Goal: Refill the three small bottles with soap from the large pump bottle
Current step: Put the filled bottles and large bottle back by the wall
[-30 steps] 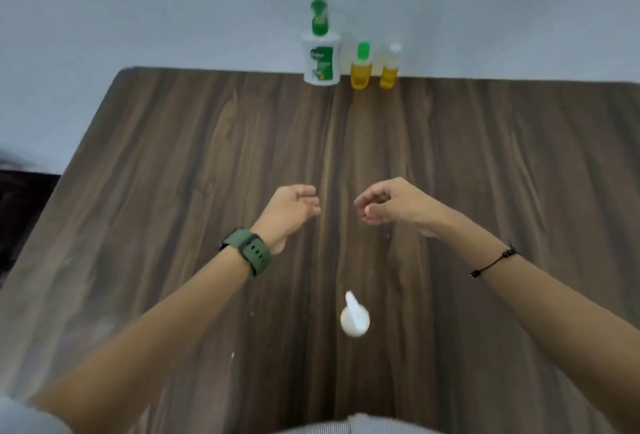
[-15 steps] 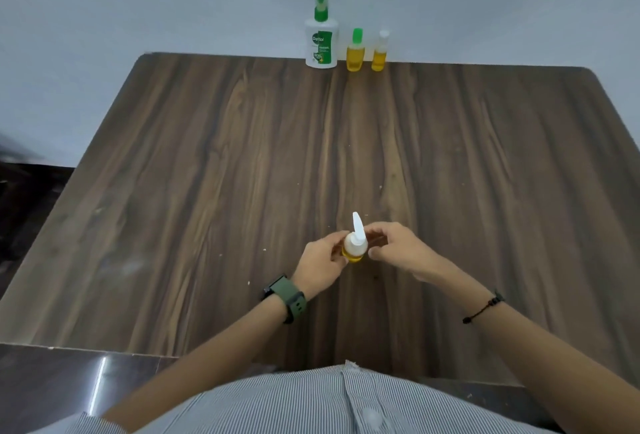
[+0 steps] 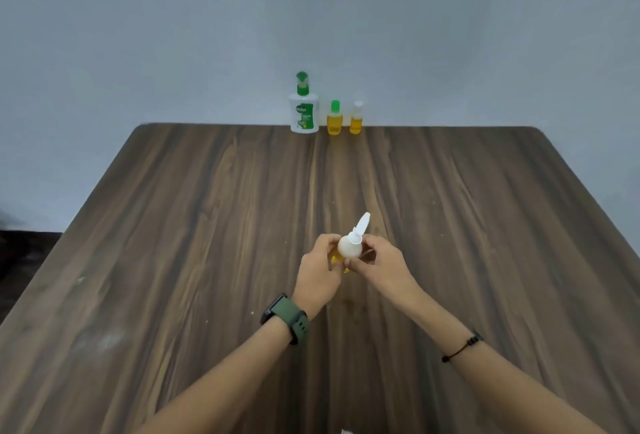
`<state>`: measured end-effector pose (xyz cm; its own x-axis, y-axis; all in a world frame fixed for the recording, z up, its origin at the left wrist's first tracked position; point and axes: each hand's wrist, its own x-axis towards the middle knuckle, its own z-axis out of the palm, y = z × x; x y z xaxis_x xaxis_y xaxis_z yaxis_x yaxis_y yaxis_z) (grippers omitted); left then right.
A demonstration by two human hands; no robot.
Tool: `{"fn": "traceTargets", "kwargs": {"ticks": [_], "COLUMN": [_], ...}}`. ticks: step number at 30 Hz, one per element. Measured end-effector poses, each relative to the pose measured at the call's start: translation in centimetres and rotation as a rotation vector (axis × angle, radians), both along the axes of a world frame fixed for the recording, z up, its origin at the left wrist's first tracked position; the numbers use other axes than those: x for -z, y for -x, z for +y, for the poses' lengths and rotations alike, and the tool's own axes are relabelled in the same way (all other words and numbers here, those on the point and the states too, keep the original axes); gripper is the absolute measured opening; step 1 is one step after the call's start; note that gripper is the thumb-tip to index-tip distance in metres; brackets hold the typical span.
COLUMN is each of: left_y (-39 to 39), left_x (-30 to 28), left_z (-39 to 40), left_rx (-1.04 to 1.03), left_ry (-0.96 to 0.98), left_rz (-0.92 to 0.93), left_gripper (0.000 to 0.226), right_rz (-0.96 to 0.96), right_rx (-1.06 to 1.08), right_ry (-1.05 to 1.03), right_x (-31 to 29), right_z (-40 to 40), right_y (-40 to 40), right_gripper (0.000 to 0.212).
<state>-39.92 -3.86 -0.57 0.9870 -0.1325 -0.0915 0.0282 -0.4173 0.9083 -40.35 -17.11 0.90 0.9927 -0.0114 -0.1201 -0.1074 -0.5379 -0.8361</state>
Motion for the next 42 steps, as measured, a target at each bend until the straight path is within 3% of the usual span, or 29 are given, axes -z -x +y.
{"fn": "traceTargets", "kwargs": {"ticks": [4,11,16,22,27,33,42], "left_y": [-4.6,-15.0,-22.8,-30.3,-35.3,-38.8,-41.1], "left_x": [-2.7,-6.8,-5.1,-2.6,1.3,4.0,5.9], "left_z": [-1.8,-6.7,-9.6,-11.0,-12.7,-14.1,-16.0], "left_rx": [0.088,0.121,0.1,0.134,0.231,0.251,0.151], "left_ry": [-0.033,-0.035,-0.14,0.06,0.018,-0.006,0.078], "left_rz": [-0.075,-0.226,-0.234,-0.096,-0.116,-0.187,-0.118], "left_gripper": [0.037,0.039,0.043,0.042,0.047,0.049,0.043], "right_rz": [-0.056,-0.102,-0.052,0.026,0.017,-0.09,-0.202], "right_rx": [0.106,0.272,0.253,0.172,0.046,0.082,0.193], "right_ry": [-0.013,-0.042,-0.072,-0.162,-0.197,-0.105,0.035], "right_x": [-2.5,-5.8,-5.1,-1.5,2.3,5.6,6.7], "right_z": [-0.8,-3.3,-6.2,-11.2,-13.9,-14.6,-14.1], "right_y": [-4.4,-14.0,-20.8,-28.1,-32.7,-36.1,-38.5], "right_gripper": [0.021,0.032,0.033,0.021,0.042,0.046,0.041]}}
